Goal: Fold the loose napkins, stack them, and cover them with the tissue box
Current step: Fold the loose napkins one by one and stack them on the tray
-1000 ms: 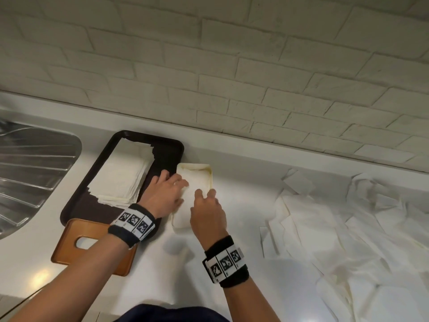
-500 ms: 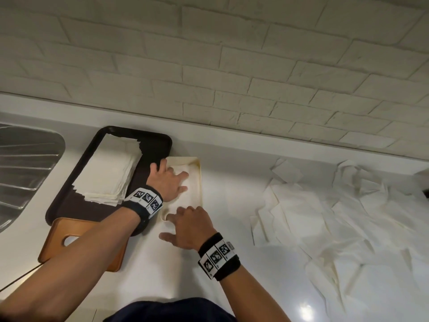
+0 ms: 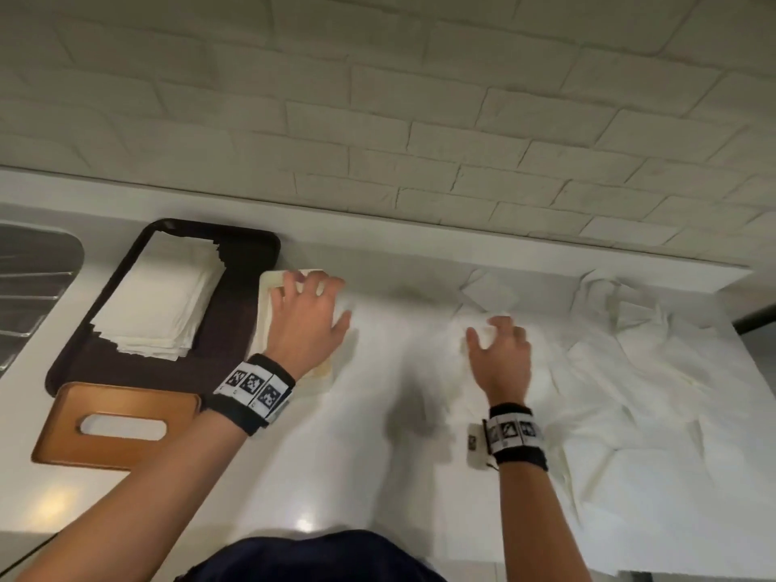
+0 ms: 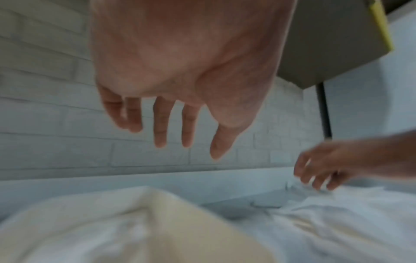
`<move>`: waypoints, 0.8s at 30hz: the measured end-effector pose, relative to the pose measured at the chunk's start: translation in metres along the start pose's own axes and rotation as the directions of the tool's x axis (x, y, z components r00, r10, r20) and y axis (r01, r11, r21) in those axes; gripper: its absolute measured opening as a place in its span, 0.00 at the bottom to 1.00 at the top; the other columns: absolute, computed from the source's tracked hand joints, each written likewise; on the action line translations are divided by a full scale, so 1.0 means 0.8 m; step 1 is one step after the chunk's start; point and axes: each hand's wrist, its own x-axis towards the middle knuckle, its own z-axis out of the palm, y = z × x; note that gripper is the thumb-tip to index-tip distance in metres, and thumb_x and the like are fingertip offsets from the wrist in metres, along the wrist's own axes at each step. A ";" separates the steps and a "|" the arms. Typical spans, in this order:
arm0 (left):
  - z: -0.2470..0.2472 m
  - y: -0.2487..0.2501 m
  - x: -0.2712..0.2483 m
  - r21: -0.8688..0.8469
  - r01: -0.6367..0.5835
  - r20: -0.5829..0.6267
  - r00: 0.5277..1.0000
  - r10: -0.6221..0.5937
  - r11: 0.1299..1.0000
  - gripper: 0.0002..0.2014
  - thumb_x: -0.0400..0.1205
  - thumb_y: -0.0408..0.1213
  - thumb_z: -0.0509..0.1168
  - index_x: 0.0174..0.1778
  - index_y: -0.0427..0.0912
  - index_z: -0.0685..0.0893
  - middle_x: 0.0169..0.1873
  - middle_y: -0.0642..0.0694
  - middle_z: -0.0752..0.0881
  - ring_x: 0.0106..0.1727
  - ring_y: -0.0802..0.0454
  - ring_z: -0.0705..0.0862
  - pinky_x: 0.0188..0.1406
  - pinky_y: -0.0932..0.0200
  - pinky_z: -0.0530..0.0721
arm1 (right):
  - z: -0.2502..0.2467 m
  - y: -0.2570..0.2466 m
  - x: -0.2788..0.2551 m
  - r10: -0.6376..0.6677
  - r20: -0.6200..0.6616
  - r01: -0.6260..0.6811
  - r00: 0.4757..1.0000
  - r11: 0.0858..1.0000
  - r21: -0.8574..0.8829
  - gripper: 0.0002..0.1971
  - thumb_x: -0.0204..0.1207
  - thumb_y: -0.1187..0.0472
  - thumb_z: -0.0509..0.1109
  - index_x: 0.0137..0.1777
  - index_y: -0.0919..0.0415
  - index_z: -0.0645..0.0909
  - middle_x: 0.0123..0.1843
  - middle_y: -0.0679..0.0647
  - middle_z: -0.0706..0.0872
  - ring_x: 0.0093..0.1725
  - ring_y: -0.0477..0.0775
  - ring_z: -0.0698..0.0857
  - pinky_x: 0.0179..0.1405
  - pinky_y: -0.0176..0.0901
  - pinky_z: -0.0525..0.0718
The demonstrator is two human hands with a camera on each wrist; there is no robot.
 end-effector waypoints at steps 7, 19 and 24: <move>0.086 0.162 -0.009 -0.396 0.070 0.318 0.946 0.066 0.916 0.18 0.88 0.55 0.69 0.67 0.46 0.85 0.59 0.47 0.90 0.65 0.41 0.84 0.61 0.46 0.84 | -0.015 0.096 0.027 0.143 0.379 -0.048 0.914 0.967 -0.250 0.37 0.78 0.34 0.78 0.81 0.44 0.70 0.76 0.57 0.77 0.75 0.71 0.78 0.69 0.69 0.80; 0.127 0.207 -0.039 -0.591 0.324 0.333 0.932 -0.142 0.739 0.10 0.84 0.50 0.78 0.48 0.53 0.85 0.42 0.59 0.90 0.50 0.56 0.88 0.57 0.53 0.85 | -0.084 0.126 0.044 -0.056 0.218 -0.090 0.974 0.793 0.603 0.24 0.82 0.51 0.82 0.75 0.46 0.79 0.62 0.41 0.92 0.64 0.49 0.91 0.62 0.51 0.89; 0.072 0.192 -0.043 -0.657 0.283 0.255 0.956 -0.147 0.698 0.17 0.84 0.44 0.79 0.58 0.57 0.75 0.61 0.58 0.86 0.66 0.51 0.82 0.57 0.61 0.75 | -0.126 0.095 0.042 -0.147 0.123 -0.009 0.981 0.605 0.796 0.25 0.89 0.61 0.76 0.84 0.54 0.75 0.74 0.45 0.89 0.75 0.46 0.87 0.77 0.49 0.85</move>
